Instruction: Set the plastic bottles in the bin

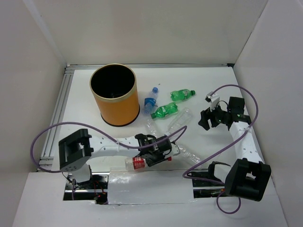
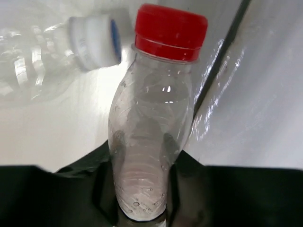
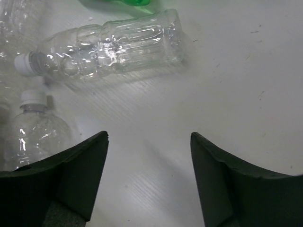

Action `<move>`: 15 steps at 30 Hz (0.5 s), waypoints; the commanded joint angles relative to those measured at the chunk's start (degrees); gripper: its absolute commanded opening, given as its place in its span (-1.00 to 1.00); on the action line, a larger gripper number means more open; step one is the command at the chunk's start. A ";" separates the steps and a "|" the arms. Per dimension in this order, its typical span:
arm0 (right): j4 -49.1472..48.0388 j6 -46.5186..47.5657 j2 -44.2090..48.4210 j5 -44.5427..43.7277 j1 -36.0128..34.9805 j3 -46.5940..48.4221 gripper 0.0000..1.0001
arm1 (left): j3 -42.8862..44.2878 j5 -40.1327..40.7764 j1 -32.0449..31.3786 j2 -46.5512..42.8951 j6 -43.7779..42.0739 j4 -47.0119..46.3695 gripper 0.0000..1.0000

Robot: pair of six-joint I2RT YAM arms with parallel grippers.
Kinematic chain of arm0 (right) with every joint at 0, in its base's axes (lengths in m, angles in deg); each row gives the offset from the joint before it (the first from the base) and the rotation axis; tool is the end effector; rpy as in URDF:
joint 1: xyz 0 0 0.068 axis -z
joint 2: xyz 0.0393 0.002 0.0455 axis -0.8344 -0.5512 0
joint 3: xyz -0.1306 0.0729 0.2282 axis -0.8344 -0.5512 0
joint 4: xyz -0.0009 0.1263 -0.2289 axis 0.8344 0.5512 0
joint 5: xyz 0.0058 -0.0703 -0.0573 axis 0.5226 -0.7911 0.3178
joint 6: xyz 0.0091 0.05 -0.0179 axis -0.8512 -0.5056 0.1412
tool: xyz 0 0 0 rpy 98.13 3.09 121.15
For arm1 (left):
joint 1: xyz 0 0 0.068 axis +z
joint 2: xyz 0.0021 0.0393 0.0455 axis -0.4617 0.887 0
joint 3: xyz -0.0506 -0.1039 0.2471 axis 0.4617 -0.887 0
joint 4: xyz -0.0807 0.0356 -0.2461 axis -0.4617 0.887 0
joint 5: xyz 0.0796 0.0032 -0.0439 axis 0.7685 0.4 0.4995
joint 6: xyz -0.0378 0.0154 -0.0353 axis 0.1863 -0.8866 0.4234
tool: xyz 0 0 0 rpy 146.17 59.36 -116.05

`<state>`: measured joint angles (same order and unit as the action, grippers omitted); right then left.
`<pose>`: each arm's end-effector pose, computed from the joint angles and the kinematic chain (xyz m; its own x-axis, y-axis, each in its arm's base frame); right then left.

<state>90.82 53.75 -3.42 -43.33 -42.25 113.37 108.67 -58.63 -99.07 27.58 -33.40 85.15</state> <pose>0.2134 -0.0317 0.2470 -0.4977 -0.3747 -0.7823 -0.6083 0.7937 0.0068 0.1071 -0.3170 0.1843 -0.3637 0.8220 -0.4381 0.9153 0.4027 -0.0042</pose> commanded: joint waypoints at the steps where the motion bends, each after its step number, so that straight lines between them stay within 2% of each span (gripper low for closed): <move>1: 4.60 6.66 0.81 4.77 0.37 -0.04 0.48 | 7.70 3.59 -0.24 -8.90 1.52 4.68 -1.00; 3: 7.23 10.52 1.51 7.84 0.37 -0.04 0.27 | 12.29 7.11 -0.24 -14.69 2.14 6.79 -1.00; 5: 8.47 12.47 2.22 9.70 0.37 -0.56 0.16 | 19.76 10.09 -0.24 -17.70 2.15 8.99 -1.00; 7: 8.47 12.47 2.84 11.89 0.37 -0.57 0.19 | 26.68 15.28 0.81 -20.94 1.62 9.00 -1.00; 9: 8.47 12.47 2.84 14.00 0.37 -0.57 0.31 | 30.05 21.34 3.00 -22.63 0.13 6.46 -1.00; 11: 8.47 12.47 1.09 14.71 -0.15 -0.04 0.40 | 31.91 23.89 10.19 -25.44 0.12 2.17 -0.94; 13: 8.47 11.77 -0.05 14.71 -2.25 0.58 0.43 | 30.87 23.64 17.74 -27.72 1.17 -7.84 -0.88; 14: 7.86 11.25 -0.93 13.93 -3.22 0.58 0.43 | 28.60 23.64 24.83 -29.39 2.14 -11.45 -0.83; 15: 7.34 9.94 -0.94 13.40 -4.19 1.10 0.46 | 27.62 24.25 28.55 -29.40 3.02 -14.79 -0.77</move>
<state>97.55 64.33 -3.44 -31.77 -44.15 113.11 139.43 -39.75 -79.70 -1.73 -31.87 79.77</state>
